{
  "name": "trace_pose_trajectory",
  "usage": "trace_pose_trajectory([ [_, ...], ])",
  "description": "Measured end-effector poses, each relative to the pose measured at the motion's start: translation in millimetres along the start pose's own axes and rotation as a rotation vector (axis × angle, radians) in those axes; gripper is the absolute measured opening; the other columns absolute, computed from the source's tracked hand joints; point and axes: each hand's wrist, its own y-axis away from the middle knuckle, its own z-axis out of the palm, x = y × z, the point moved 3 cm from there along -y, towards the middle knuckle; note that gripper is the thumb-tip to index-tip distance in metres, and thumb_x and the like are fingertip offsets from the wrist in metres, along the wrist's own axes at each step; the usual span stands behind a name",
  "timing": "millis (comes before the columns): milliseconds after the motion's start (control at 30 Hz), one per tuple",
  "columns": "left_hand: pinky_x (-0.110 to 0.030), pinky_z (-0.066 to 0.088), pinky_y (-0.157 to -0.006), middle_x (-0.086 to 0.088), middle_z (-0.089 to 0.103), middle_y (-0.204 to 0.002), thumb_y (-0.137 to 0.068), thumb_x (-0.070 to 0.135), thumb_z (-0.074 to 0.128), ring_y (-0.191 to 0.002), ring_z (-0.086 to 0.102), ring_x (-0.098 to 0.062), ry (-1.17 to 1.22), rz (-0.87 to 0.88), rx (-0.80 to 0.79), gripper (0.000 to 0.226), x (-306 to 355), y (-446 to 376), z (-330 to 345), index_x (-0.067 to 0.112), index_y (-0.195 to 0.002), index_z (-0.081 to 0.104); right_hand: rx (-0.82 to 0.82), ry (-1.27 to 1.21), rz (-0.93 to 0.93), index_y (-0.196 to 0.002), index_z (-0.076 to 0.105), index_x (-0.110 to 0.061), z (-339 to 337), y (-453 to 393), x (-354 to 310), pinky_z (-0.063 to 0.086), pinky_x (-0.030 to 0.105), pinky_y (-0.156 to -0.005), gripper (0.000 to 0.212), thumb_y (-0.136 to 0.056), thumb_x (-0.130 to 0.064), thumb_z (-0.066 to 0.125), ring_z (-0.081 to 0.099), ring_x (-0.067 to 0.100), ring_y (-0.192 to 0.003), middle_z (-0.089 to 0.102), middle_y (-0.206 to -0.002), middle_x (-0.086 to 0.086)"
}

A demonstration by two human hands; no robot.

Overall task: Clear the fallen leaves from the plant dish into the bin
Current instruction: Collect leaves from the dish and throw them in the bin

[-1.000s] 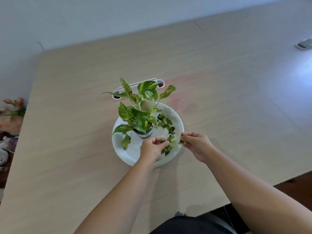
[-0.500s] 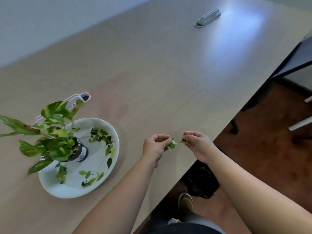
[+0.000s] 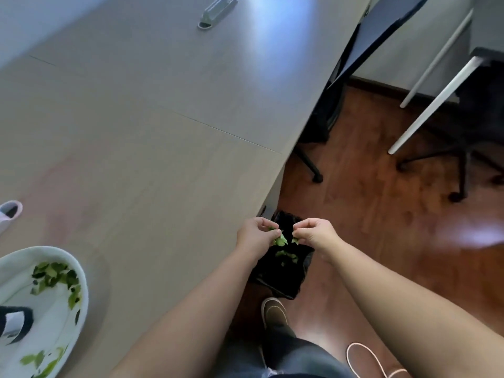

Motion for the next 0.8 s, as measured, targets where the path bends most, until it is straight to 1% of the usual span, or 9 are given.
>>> trace_pose_trajectory([
  [67, -0.036, 0.06, -0.077, -0.004, 0.074, -0.081, -0.074, 0.017, 0.079, -0.075, 0.071, -0.02, -0.105, 0.004, -0.006, 0.013, 0.2, -9.7, 12.6, 0.025, -0.071, 0.069, 0.033, 0.063, 0.012, -0.071, 0.067, -0.012, -8.0, -13.7, 4.4, 0.055, 0.022, -0.061, 0.02, -0.073, 0.007, 0.071, 0.06, 0.015, -0.065, 0.065, -0.074, 0.006],
  [167, -0.034, 0.059, -0.077, -0.002, 0.074, -0.084, -0.076, 0.02, 0.078, -0.08, 0.071, -0.019, -0.235, -0.013, -0.007, 0.014, -1.5, -26.2, 28.5, 0.027, -0.071, 0.067, 0.078, 0.154, 0.036, -0.07, 0.07, -0.016, -16.5, -35.3, 12.1, 0.059, 0.037, -0.077, 0.019, -0.07, 0.003, 0.071, 0.063, 0.019, -0.068, 0.07, -0.077, 0.008],
  [267, -0.033, 0.058, -0.079, 0.0, 0.074, -0.084, -0.076, 0.022, 0.076, -0.083, 0.07, -0.017, -0.31, -0.033, -0.01, 0.01, -7.2, -41.2, 41.3, 0.027, -0.074, 0.068, 0.098, 0.227, 0.051, -0.072, 0.071, -0.019, -21.3, -51.2, 19.7, 0.061, 0.039, -0.079, 0.019, -0.069, -0.001, 0.069, 0.065, 0.018, -0.065, 0.072, -0.076, 0.005],
  [333, -0.028, 0.053, -0.079, 0.002, 0.073, -0.089, -0.079, 0.024, 0.074, -0.088, 0.068, -0.016, -0.349, -0.022, -0.002, 0.004, -10.5, -49.3, 49.2, 0.025, -0.083, 0.071, 0.095, 0.25, 0.054, -0.072, 0.069, -0.022, -23.3, -58.5, 24.6, 0.061, 0.039, -0.079, 0.02, -0.07, -0.003, 0.065, 0.067, 0.02, -0.068, 0.072, -0.078, 0.002],
  [467, -0.021, 0.042, -0.085, -0.001, 0.071, -0.112, -0.084, 0.029, 0.071, -0.107, 0.064, -0.015, -0.34, -0.007, 0.016, 0.032, -16.9, -56.0, 57.1, 0.018, -0.114, 0.071, 0.041, 0.351, 0.038, -0.083, 0.069, -0.028, -27.6, -66.6, 33.4, 0.057, 0.035, -0.085, 0.023, -0.074, -0.008, 0.068, 0.068, 0.019, -0.089, 0.07, -0.095, -0.002],
  [567, -0.023, 0.042, -0.09, -0.004, 0.068, -0.122, -0.085, 0.032, 0.07, -0.114, 0.062, -0.017, -0.323, -0.021, 0.016, 0.04, -18.7, -55.6, 59.0, 0.02, -0.122, 0.067, 0.016, 0.352, 0.041, -0.092, 0.07, -0.031, -31.6, -71.3, 41.2, 0.056, 0.032, -0.085, 0.031, -0.076, -0.005, 0.065, 0.066, 0.019, -0.093, 0.067, -0.105, -0.001],
  [633, -0.024, 0.044, -0.092, -0.004, 0.068, -0.123, -0.086, 0.031, 0.069, -0.114, 0.062, -0.017, -0.311, -0.018, 0.008, 0.039, -17.0, -54.8, 58.1, 0.02, -0.124, 0.066, -0.012, 0.349, 0.029, -0.096, 0.069, -0.031, -32.3, -73.3, 43.7, 0.055, 0.031, -0.084, 0.036, -0.078, -0.001, 0.061, 0.067, 0.02, -0.095, 0.067, -0.11, 0.0],
  [700, -0.028, 0.048, -0.095, -0.001, 0.069, -0.12, -0.086, 0.03, 0.068, -0.109, 0.064, -0.016, -0.283, -0.014, -0.001, 0.037, -14.5, -53.0, 57.1, 0.02, -0.122, 0.067, -0.033, 0.318, 0.021, -0.103, 0.069, -0.026, -32.2, -73.9, 43.8, 0.055, 0.032, -0.084, 0.038, -0.08, 0.003, 0.059, 0.067, 0.02, -0.096, 0.067, -0.112, 0.002],
  [800, -0.038, 0.055, -0.093, 0.007, 0.072, -0.104, -0.084, 0.033, 0.069, -0.098, 0.067, -0.013, -0.202, -0.011, 0.006, 0.028, -11.8, -47.3, 52.7, 0.027, -0.11, 0.07, -0.027, 0.243, 0.02, -0.104, 0.067, -0.02, -30.3, -70.0, 38.9, 0.055, 0.033, -0.084, 0.04, -0.083, 0.007, 0.048, 0.07, 0.018, -0.091, 0.067, -0.111, 0.004],
])
